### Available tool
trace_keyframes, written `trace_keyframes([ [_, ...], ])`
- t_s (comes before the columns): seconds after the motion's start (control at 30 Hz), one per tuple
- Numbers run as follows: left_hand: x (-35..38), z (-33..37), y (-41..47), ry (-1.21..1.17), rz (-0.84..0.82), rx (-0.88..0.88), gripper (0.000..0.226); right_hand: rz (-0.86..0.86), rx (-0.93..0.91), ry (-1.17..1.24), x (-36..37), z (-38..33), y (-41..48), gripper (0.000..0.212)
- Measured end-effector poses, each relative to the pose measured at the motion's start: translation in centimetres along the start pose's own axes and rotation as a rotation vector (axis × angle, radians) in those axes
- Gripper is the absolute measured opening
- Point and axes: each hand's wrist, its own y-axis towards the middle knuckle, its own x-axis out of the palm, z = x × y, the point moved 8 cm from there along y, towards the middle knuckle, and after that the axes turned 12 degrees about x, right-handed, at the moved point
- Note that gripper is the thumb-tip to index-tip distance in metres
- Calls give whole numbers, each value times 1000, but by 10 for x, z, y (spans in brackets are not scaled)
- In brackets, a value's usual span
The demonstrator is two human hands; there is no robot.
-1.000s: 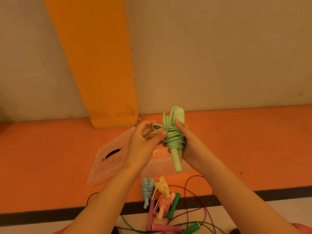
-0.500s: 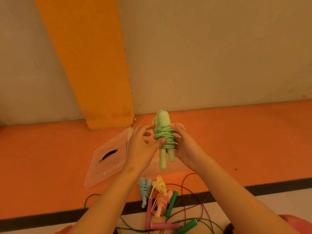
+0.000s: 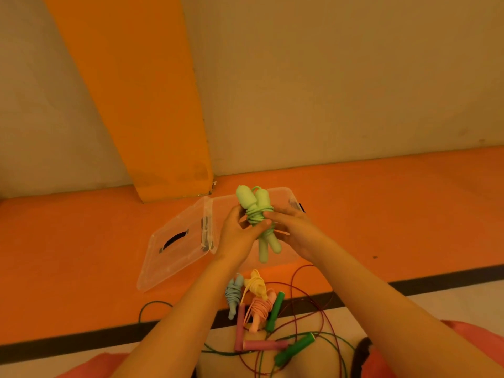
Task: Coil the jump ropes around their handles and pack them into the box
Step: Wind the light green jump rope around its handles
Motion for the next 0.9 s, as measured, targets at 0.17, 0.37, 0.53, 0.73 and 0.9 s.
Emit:
trace_keyframes([
  [0.17,5,-50,2,-21,9,-156,41,63,121,102,-21,36,30,17],
  [0.37,-3,-145,-35,-5,-36,-442,41,142,293,80,-50,125,67,28],
  [0.53,-20,-273,-47,105,51,-606,74,193,398,123,-71,185,95,28],
  [0.73,-3,-288,-49,117,58,-597,37,294,440,175,-104,241,129,33],
  [0.9,4,-334,-50,162,-22,-598,60,328,410,215,-120,265,158,37],
])
